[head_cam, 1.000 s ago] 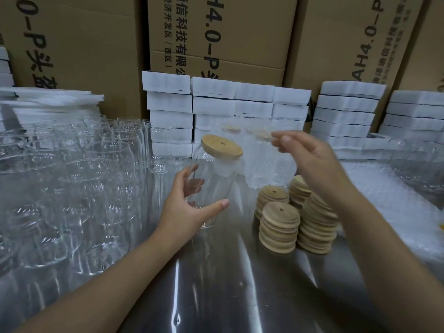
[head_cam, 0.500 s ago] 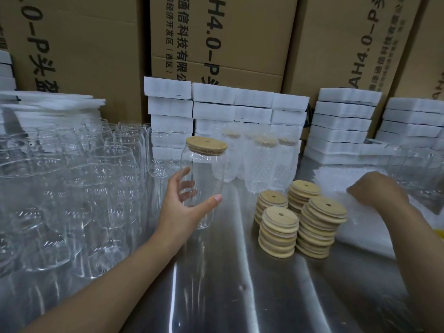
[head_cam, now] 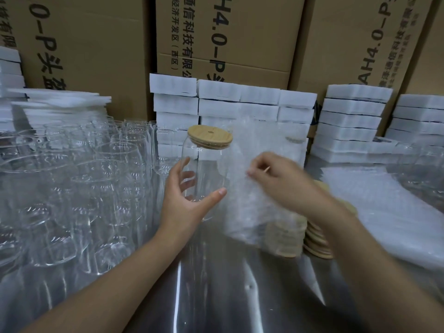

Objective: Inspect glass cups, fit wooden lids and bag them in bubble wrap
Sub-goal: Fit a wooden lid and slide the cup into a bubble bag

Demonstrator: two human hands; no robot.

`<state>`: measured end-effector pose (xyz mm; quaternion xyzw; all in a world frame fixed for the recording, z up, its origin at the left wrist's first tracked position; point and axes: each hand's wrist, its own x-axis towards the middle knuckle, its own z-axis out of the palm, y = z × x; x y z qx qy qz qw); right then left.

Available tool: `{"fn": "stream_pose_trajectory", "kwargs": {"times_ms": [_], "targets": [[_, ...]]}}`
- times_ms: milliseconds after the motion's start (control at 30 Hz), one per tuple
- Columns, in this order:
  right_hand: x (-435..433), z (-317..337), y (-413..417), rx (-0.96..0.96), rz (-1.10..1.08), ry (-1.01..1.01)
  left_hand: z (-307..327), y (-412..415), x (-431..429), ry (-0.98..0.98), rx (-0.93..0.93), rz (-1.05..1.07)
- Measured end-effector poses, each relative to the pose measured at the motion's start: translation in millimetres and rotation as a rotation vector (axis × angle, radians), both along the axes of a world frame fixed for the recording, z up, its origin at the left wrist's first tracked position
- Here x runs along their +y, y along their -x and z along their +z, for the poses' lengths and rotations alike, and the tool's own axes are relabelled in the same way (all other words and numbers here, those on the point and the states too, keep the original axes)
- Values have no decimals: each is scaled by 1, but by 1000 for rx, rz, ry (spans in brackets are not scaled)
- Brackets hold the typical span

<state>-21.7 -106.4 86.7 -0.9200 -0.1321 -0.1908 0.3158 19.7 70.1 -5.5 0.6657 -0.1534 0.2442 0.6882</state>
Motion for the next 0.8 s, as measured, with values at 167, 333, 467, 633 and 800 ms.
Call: {"fn": "stream_pose_trajectory", "kwargs": {"times_ms": [167, 333, 467, 633, 800], "targets": [[45, -48, -38, 219, -85, 285, 5, 5, 1, 3, -39, 69], [49, -77, -50, 227, -76, 163, 9, 7, 1, 27, -70, 97], [38, -77, -49, 314, 19, 46, 10, 7, 1, 56, -82, 76], [34, -78, -40, 362, 80, 103, 10, 9, -1, 88, -63, 45], [32, -80, -45, 266, 44, 2, 12, 14, -1, 118, -70, -13]]}}
